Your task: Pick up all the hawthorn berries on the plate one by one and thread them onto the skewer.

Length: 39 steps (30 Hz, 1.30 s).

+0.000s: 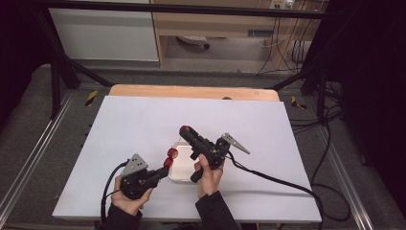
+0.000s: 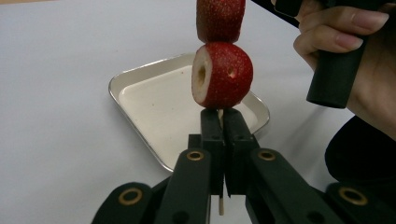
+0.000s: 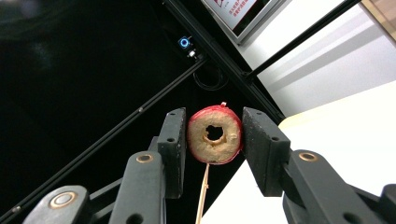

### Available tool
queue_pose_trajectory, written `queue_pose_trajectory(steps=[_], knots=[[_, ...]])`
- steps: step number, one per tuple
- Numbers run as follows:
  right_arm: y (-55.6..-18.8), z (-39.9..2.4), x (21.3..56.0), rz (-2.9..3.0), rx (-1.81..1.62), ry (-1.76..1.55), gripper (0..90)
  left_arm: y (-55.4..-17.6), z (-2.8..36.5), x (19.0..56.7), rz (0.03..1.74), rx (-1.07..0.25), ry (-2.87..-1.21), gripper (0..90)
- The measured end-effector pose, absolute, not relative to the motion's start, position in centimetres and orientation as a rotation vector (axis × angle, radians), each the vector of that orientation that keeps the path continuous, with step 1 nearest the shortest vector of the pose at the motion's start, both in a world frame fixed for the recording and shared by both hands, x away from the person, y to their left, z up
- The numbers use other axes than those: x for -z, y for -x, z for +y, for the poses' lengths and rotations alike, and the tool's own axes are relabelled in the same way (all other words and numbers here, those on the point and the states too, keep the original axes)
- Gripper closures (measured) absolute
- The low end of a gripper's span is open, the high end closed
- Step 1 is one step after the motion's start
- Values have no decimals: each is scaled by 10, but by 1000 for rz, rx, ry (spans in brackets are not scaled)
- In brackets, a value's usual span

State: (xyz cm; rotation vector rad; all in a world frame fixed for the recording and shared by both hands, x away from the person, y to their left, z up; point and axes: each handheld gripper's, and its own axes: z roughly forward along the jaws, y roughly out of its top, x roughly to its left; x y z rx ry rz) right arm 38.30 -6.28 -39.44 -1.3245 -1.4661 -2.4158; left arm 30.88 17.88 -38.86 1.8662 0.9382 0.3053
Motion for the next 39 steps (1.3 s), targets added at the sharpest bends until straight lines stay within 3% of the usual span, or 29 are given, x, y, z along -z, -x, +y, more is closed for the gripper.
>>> queue_pose_trajectory(steps=[39], knots=[[-374, -54, 408, -1645, 2283, 1254, 625, -311, 177, 392, 976, -300, -1856, 886]])
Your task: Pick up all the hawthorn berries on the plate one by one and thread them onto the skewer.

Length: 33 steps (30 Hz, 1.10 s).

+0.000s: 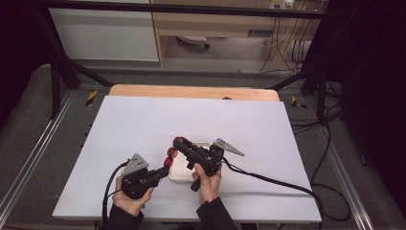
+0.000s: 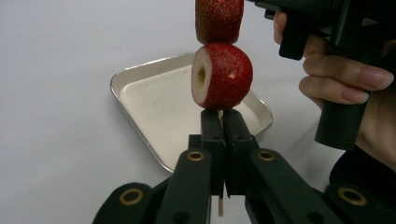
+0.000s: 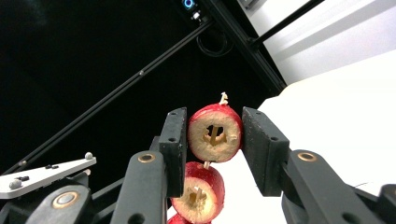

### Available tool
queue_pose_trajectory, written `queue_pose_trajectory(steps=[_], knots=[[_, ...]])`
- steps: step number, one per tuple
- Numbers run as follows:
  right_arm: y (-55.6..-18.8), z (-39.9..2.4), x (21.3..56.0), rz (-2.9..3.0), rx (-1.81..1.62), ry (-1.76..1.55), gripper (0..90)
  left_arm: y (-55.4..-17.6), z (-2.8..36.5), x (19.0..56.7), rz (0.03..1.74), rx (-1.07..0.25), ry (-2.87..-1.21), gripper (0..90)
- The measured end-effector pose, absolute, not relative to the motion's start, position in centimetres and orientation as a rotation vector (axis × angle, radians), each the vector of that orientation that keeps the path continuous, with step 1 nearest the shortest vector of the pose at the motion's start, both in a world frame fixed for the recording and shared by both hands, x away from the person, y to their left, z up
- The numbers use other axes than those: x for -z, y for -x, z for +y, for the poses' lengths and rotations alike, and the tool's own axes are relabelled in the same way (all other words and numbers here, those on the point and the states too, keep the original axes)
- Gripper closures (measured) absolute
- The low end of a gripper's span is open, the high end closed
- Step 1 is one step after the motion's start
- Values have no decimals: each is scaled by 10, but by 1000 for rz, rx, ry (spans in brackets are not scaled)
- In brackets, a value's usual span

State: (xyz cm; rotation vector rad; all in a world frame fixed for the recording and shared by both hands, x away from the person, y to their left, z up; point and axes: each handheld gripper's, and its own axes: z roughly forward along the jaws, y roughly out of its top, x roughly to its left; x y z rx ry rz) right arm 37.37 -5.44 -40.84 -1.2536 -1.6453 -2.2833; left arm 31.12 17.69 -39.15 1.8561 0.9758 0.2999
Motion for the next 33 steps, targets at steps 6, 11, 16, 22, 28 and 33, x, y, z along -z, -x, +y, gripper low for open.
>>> queue_pose_trajectory(steps=[6, 11, 16, 22, 28, 33], knots=[[-372, -54, 409, -1688, 2259, 1257, 627, -313, 177, 393, 969, -300, -1862, 886], [-373, -55, 409, -1716, 2233, 1256, 626, -314, 177, 395, 960, -310, -1871, 886], [-374, -58, 403, -1817, 2200, 1280, 525, -315, 178, 398, 964, -309, -1861, 887], [-377, -71, 393, -2049, 2154, 1311, 325, -316, 182, 399, 974, -324, -1866, 887], [-382, -95, 399, -2288, 1993, 1347, 157, -319, 184, 402, 977, -334, -1887, 886], [-383, -114, 408, -2605, 1696, 1285, 52, -321, 185, 402, 973, -342, -1908, 885]])
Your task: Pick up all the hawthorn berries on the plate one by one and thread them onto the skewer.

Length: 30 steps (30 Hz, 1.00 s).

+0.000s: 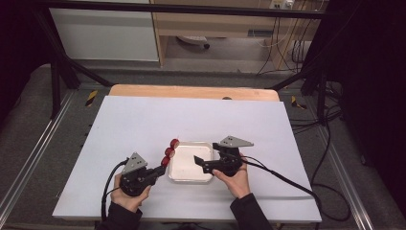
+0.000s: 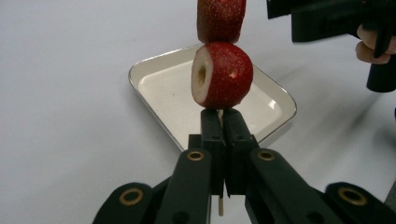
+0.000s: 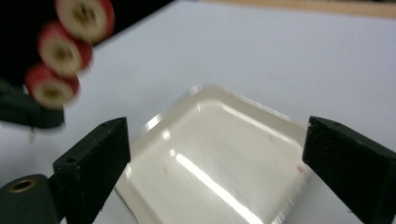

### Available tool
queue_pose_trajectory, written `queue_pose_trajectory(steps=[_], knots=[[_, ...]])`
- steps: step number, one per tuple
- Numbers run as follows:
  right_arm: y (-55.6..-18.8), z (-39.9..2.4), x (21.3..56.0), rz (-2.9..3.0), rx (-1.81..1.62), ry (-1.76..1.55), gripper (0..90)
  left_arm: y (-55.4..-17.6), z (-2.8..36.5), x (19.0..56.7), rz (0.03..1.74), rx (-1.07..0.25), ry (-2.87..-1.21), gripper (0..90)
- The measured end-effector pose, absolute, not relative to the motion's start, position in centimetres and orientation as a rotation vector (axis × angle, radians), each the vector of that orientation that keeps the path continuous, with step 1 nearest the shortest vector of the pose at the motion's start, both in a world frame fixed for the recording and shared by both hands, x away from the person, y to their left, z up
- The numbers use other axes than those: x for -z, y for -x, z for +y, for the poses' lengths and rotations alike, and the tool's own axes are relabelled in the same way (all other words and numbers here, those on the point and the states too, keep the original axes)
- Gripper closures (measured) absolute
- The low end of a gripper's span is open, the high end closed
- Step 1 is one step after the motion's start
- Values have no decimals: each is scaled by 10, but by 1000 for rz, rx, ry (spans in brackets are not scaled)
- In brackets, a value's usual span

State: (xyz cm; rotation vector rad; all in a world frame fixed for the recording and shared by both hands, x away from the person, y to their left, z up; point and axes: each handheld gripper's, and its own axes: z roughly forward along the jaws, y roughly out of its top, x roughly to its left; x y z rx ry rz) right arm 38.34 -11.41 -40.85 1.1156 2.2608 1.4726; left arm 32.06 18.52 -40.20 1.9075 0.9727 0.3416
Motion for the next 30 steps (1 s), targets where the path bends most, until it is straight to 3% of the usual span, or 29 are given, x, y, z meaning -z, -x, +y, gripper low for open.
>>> queue_pose_trajectory(steps=[8, 30], knots=[[-383, -147, 424, 2409, -1282, -1082, 12, -323, 186, 403, 973, -340, -1941, 884], [-361, -236, 446, 2369, -1309, -1099, 5, -349, 176, 387, 963, -305, -1994, 884]])
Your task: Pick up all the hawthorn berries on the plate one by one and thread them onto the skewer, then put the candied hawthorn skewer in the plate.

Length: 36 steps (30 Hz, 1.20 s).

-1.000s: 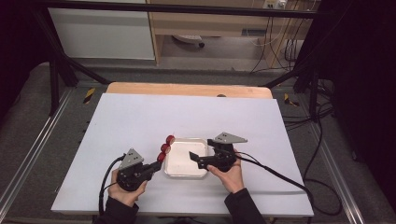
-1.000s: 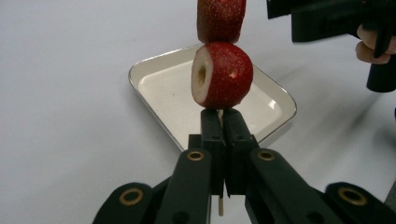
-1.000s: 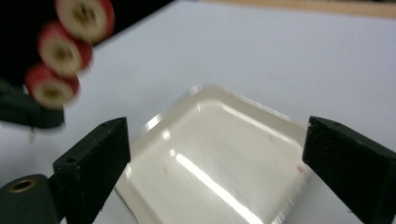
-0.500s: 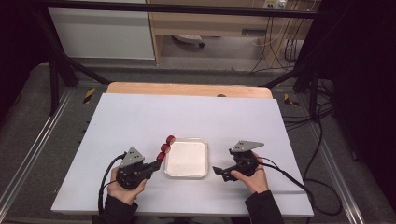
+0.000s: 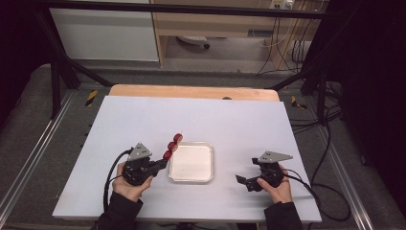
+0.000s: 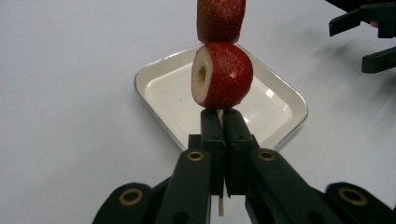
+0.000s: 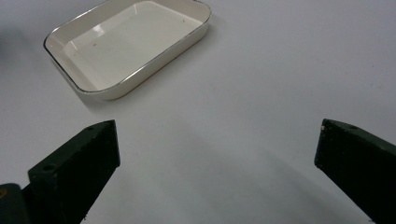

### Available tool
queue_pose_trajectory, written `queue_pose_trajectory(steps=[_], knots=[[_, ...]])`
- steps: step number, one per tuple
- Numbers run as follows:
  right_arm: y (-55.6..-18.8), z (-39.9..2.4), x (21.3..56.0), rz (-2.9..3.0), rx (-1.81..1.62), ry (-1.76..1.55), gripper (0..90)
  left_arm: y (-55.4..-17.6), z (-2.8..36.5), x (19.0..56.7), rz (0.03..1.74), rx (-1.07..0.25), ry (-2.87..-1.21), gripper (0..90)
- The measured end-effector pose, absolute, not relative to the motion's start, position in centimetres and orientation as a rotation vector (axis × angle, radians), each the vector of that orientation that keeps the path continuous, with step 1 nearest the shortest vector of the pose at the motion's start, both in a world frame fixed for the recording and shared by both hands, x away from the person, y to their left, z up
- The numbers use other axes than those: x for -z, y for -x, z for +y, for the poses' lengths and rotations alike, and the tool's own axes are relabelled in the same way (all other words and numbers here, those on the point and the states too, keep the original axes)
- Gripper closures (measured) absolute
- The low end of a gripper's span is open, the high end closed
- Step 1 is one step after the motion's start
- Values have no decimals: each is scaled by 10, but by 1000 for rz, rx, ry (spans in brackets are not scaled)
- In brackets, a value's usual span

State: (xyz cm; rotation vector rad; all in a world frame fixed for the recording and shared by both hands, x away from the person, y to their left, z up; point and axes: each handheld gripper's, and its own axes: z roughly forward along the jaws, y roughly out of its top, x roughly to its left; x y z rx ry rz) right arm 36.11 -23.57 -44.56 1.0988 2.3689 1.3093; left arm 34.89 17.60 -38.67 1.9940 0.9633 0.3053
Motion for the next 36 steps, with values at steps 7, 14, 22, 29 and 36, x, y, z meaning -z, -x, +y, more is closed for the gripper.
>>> queue_pose_trajectory(steps=[7, 14, 22, 29, 36], knots=[[-358, -237, 448, 2387, -1295, -1094, 6, -359, 164, 383, 958, -298, -2020, 884], [-357, -237, 448, 2391, -1292, -1092, 5, -371, 155, 383, 969, -312, -2057, 884], [-356, -241, 448, 2377, -1297, -1108, 5, -385, 142, 394, 985, -288, -2107, 884], [-355, -244, 448, 2371, -1307, -1123, 5, -393, 128, 406, 1008, -268, -2168, 882], [-355, -244, 450, 2378, -1312, -1121, 5, -394, 114, 417, 1019, -264, -2247, 883]])
